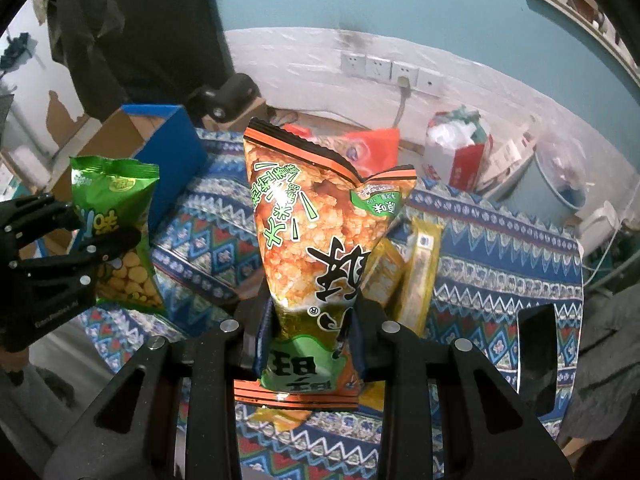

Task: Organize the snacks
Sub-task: 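Carry both bags over the box and open both grippers to drop them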

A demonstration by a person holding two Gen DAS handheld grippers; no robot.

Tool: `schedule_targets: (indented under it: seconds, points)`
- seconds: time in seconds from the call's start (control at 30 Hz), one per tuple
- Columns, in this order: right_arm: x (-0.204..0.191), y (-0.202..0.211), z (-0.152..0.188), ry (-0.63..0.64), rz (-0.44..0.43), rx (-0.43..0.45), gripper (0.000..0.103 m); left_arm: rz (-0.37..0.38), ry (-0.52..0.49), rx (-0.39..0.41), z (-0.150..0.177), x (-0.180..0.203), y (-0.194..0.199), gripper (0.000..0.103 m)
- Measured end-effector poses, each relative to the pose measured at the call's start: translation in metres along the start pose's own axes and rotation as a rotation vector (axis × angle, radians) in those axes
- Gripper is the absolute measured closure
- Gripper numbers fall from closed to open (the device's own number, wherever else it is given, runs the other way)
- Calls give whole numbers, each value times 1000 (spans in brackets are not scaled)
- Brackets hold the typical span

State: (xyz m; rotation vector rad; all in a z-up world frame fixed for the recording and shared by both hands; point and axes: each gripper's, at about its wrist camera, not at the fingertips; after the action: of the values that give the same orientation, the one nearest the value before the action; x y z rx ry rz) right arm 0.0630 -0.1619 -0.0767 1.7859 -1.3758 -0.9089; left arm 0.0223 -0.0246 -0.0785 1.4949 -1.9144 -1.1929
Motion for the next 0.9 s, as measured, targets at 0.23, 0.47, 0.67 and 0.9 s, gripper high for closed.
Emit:
schedule_targets:
  seconds: [0.23, 0.47, 0.67, 0.9]
  points:
    - [-21, 7, -17, 23, -26, 30, 73, -13, 26, 32, 1, -20, 13, 69]
    - [-47, 6, -37, 53, -57, 50, 73, -57, 52, 78, 1, -45, 30, 69]
    - [-70, 2, -52, 74, -80, 57, 73, -63, 84, 96, 6, -67, 37, 69]
    - [-100, -5, -72, 104, -108, 69, 73, -91, 139, 100, 15, -102, 38, 69]
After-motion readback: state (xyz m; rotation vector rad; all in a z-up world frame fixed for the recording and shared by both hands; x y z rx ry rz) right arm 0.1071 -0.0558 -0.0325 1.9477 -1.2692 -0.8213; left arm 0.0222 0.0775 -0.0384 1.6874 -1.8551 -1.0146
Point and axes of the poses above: each gripper's, at about its wrist camera, not at the fingertips, and y roughly against the way its jaws point, x to its right, z to its underside, and after that the axes turned 1 degree about -z, right-handed
